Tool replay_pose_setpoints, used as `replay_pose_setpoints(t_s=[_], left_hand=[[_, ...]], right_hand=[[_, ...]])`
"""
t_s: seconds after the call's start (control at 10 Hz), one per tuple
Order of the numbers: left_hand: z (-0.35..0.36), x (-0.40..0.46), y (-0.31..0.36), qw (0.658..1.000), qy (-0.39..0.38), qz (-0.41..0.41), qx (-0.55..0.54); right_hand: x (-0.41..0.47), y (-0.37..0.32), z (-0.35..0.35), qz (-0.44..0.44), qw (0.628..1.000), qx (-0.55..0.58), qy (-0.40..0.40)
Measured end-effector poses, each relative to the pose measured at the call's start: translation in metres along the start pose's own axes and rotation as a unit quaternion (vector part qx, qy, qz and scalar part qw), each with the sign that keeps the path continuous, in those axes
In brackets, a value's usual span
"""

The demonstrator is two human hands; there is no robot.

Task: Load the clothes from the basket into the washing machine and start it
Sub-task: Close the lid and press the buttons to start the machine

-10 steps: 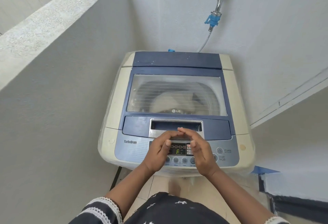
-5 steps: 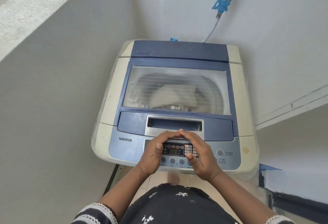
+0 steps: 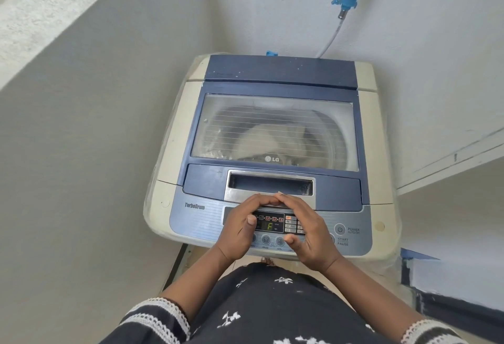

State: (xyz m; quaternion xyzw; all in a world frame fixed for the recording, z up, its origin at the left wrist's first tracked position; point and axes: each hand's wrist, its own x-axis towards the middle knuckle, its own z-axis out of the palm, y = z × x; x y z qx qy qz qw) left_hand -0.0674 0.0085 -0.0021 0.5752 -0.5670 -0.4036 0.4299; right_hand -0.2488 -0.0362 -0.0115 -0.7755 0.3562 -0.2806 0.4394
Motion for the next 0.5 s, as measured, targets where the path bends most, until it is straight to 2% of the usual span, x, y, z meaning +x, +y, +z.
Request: replay_pose_setpoints(t_s=[0.3, 0.5], left_hand=[[0.000, -0.001, 0.002, 1.000, 0.000, 0.003, 0.003], [-0.001, 0.003, 0.013, 0.999, -0.017, 0.011, 0.032]], right_hand=[[0.001, -0.002, 0.001, 0.008, 1.000, -0.010, 0.003], [0.004, -0.009, 0.001, 0.031, 0.999, 0.025, 0.030]])
